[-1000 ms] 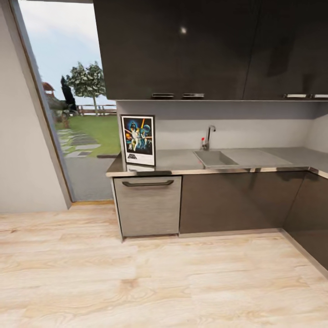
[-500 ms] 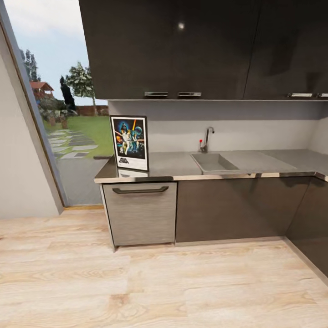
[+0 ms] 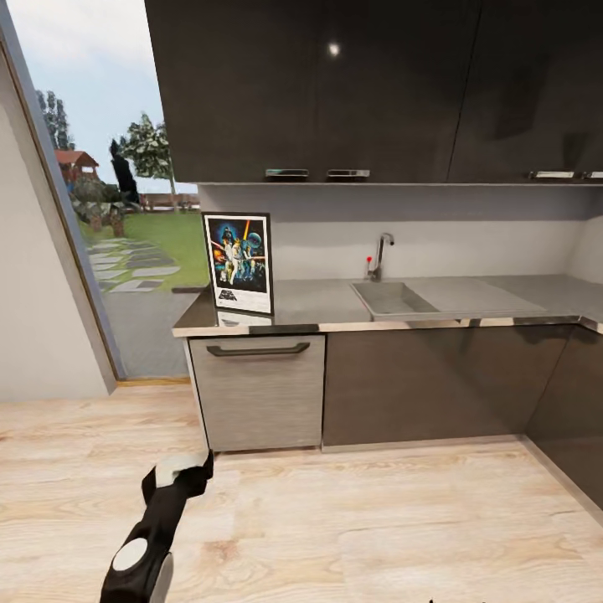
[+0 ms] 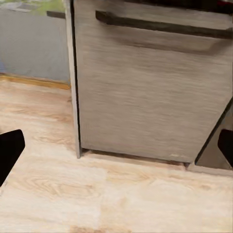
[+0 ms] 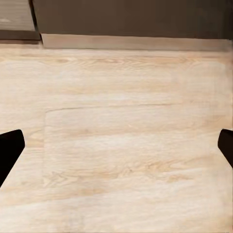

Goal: Pick up the poster from the kitchen countertop and hang it on one of the wall nails in the kitchen.

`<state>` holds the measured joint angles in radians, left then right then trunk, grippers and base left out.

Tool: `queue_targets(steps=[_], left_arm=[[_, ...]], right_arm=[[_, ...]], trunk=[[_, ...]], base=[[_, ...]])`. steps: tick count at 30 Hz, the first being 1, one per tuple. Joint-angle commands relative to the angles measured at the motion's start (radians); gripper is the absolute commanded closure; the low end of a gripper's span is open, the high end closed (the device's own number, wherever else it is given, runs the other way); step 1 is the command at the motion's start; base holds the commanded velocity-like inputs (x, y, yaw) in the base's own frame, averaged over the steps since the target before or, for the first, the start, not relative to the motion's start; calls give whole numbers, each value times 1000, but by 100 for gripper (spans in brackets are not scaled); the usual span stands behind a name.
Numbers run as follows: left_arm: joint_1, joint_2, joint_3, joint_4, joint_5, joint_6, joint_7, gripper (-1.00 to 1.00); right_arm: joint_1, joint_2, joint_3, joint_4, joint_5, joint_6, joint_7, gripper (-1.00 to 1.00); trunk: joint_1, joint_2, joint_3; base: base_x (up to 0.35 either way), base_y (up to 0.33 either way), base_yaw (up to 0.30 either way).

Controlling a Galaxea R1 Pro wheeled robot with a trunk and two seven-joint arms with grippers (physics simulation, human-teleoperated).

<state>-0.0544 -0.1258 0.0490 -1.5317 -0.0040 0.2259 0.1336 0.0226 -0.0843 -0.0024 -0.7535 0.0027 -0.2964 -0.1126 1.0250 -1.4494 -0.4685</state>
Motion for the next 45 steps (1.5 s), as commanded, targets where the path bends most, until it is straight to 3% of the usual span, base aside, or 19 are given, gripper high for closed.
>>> queue_targets(steps=[1, 3, 4, 5, 6, 8, 10, 13, 14, 15, 16, 19, 22, 26, 28, 35, 45], left_arm=[[-27, -10, 0, -4, 0, 13, 22, -100], [-76, -26, -2, -8, 0, 35, 50, -100], [-130, -37, -4, -10, 0, 82, 69, -100], [-230, -48, -7, -9, -1, 196, 88, -100], [-320, -49, -9, 3, -1, 268, 95, -100], [-410, -49, -10, 26, -1, 315, 100, -100], [-580, -49, -11, 96, -2, 367, 108, -100], [-703, -49, -18, 174, -2, 387, 113, -100], [-745, -49, -37, 204, -2, 392, 114, -100], [-782, -49, -100, 230, -1, 397, 116, -100], [-796, -49, -151, 241, -2, 398, 124, -100], [-811, -49, -213, 258, -1, 397, 182, -100], [-816, -49, -234, 263, 2, 396, 260, -100], [-819, -49, -252, 264, 7, 394, 351, -100], [-820, -49, -254, 264, 8, 394, 367, -100], [-820, -49, -255, 266, 13, 395, 381, -100], [-820, -49, -253, 267, 64, 394, 387, -100]], right_arm=[[20, -1, 0, -39, 0, -1, -17, -100], [59, -1, -6, -113, 0, -1, -41, -100], [98, -1, -22, -182, -1, -1, -59, -100], [152, 0, -48, -265, -2, -1, -73, -100], [182, 1, -60, -308, -3, -2, -79, -100], [206, 2, -67, -340, -3, -2, -82, -100], [243, 3, -75, -374, -3, -46, -86, -100], [268, 6, -78, -382, -1, -142, -90, -100], [278, 7, -79, -380, -1, -180, -92, -100], [286, 8, -80, -378, 0, -213, -94, -100], [289, 8, -81, -377, 0, -226, -95, -100], [293, 9, -81, -374, 1, -239, -95, -100], [294, 9, -81, -369, 0, -244, -96, -100], [295, 9, -82, -362, 1, -247, -96, -100], [295, 9, -82, -361, 1, -248, -96, -100], [295, 9, -82, -359, 2, -248, -96, -100], [295, 9, -81, -337, 3, -248, -96, -100]], trunk=[[0, -1, -1], [0, -1, -1], [0, -1, -1], [0, -1, -1], [0, -1, -1], [0, -1, -1], [0, -1, -1], [0, -1, -1], [0, -1, -1], [0, -1, -1], [0, -1, -1], [0, -1, -1], [0, -1, -1], [0, -1, -1], [0, -1, -1], [0, -1, -1], [0, -1, -1]], base=[[0, 0, 0], [0, 0, 0], [0, 0, 0], [0, 0, 0], [0, 0, 0], [0, 0, 0], [0, 0, 0], [0, 0, 0], [0, 0, 0], [0, 0, 0], [0, 0, 0], [0, 0, 0], [0, 0, 0], [9, -14, 0], [73, -118, 0], [144, -214, 0], [190, -260, 0]])
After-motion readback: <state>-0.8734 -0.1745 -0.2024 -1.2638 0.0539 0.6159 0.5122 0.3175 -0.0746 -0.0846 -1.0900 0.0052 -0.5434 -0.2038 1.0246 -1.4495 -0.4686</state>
